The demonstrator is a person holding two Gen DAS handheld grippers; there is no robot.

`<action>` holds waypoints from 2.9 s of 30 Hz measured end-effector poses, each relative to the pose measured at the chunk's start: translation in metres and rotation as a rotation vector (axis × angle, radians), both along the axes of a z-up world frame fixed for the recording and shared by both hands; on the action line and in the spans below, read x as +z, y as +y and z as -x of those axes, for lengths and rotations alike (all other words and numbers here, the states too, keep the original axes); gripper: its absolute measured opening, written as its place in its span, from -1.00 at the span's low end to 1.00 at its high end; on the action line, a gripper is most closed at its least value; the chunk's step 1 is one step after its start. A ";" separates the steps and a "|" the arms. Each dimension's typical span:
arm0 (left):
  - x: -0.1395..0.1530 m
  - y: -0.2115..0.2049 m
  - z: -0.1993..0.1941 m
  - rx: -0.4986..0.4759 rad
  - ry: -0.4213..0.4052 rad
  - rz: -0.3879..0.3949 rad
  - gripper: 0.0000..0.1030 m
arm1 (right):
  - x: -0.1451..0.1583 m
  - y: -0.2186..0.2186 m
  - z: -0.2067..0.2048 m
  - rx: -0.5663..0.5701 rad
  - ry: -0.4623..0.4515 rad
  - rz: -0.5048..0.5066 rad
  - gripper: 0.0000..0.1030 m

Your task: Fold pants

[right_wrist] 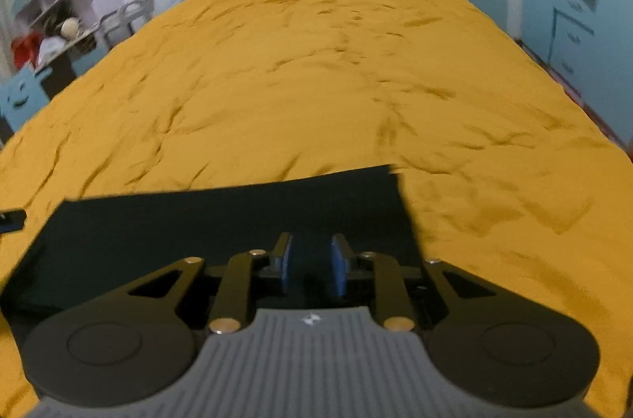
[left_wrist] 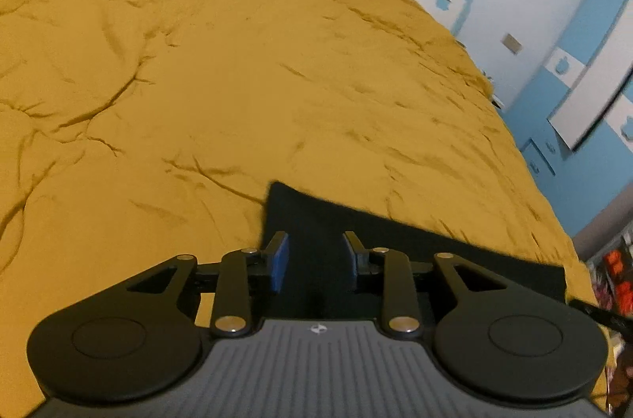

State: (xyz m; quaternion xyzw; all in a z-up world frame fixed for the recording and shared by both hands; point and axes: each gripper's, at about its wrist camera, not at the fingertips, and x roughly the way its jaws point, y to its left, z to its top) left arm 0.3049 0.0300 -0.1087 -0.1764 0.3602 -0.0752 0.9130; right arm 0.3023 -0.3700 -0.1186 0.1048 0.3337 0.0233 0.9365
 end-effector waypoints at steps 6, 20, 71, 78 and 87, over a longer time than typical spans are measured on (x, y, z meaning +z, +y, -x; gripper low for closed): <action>-0.009 -0.028 0.030 -0.064 -0.004 -0.090 -0.36 | -0.014 0.069 0.005 0.073 -0.010 0.240 -0.47; -0.033 -0.009 0.059 0.023 0.097 -0.077 -0.72 | -0.037 -0.014 0.029 -0.153 0.063 0.257 -0.44; -0.028 -0.218 -0.081 -0.419 0.025 -0.372 -0.35 | -0.026 -0.134 -0.034 0.106 0.200 -0.557 -0.77; -0.057 -0.246 -0.104 -0.468 0.019 -0.525 -0.35 | 0.008 -0.129 -0.027 0.129 0.179 -0.546 -0.83; -0.039 -0.233 -0.075 -0.505 0.025 -0.520 -0.35 | 0.019 -0.117 -0.028 0.071 0.188 -0.525 -0.85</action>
